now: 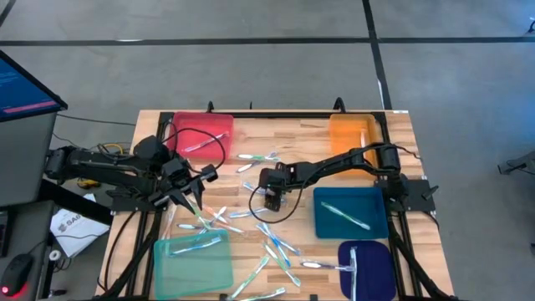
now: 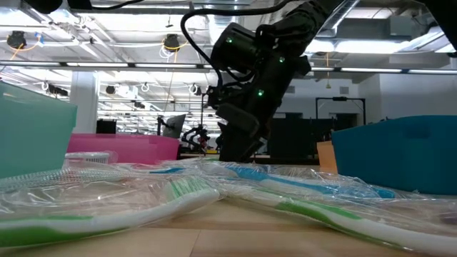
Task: Pick & Place Toothbrushes
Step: Put the blue toothbrush into the green bin
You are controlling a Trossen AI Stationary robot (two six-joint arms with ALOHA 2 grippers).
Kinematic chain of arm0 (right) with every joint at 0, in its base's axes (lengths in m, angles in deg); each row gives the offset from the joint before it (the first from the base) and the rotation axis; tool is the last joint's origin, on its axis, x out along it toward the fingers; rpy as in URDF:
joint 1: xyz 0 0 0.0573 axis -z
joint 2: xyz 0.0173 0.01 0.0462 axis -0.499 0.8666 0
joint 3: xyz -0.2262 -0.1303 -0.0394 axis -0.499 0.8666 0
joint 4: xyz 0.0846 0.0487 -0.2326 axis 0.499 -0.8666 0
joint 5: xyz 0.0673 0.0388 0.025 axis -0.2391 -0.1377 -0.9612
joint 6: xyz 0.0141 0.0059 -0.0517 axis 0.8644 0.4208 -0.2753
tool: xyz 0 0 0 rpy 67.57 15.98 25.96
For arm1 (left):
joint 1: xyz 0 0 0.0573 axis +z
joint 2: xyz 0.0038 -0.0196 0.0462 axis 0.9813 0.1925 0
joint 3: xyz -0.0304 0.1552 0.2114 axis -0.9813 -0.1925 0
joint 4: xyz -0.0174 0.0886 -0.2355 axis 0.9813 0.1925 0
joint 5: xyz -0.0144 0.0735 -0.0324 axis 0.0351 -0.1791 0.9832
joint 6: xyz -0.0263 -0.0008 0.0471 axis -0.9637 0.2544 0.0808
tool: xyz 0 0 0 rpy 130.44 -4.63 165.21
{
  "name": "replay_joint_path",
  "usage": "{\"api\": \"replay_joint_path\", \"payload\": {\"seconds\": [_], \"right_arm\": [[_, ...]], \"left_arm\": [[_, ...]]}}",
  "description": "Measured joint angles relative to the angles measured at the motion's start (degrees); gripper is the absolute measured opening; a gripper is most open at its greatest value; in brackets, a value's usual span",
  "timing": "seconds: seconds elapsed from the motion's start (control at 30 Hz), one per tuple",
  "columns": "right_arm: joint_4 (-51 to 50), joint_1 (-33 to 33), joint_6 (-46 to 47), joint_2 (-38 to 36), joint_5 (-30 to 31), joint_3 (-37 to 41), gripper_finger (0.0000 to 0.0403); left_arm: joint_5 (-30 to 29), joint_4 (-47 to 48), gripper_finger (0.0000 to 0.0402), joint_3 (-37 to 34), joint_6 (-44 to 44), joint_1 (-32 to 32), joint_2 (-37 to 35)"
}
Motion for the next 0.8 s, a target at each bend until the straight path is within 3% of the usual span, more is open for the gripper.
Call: {"api": "replay_joint_path", "payload": {"seconds": [0.8], "right_arm": [[-2.2, 0.8, -1.9, -1.1, -0.7, -4.3, 0.0311]], "left_arm": [[0.0, 0.0, 0.0072, 0.0, 0.0, 0.0, 0.0]]}}
